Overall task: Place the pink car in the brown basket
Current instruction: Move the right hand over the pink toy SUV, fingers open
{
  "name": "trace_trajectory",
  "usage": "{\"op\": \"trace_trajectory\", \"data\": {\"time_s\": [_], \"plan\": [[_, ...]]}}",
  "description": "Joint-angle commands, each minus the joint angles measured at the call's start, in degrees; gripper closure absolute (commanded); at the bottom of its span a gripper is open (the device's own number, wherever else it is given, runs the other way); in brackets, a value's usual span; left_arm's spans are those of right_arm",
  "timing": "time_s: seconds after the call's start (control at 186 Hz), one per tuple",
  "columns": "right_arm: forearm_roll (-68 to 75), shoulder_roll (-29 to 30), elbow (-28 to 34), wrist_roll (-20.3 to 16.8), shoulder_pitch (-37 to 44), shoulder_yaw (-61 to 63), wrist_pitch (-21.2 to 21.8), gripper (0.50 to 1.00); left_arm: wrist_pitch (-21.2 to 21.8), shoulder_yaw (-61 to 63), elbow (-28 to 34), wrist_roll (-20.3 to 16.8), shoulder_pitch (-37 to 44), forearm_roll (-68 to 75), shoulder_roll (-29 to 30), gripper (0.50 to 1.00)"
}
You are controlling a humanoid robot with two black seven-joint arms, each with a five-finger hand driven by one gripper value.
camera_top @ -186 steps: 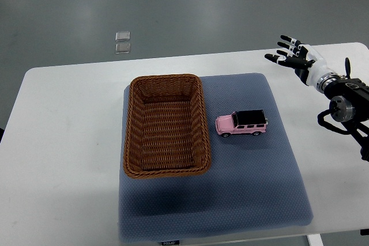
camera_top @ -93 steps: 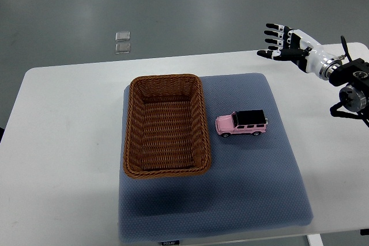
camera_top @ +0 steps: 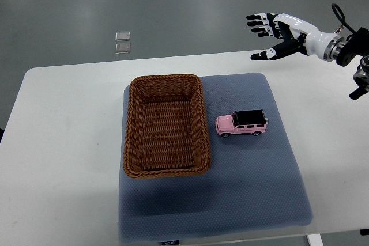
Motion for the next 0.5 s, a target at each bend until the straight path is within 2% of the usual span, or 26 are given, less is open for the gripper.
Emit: {"op": "trace_trajectory", "data": {"time_s": [0.0,0.226,0.494], "plan": [[-4.5,-0.9,2.1,0.4,0.1,-1.8,0.4,0.585,0.0,0.0,0.1,0.0,0.0,0.0,0.0,0.500],[-13.4,-3.7,6.1,1.0,1.2,-7.2,1.0,0.585,0.0,0.0,0.1,0.0,0.0,0.0,0.0,0.500],[-16.3,-6.3,9.7,1.1,2.8,-11.3,1.2,0.585,0.0,0.1,0.0,0.0,0.0,0.0,0.0,0.500]]}}
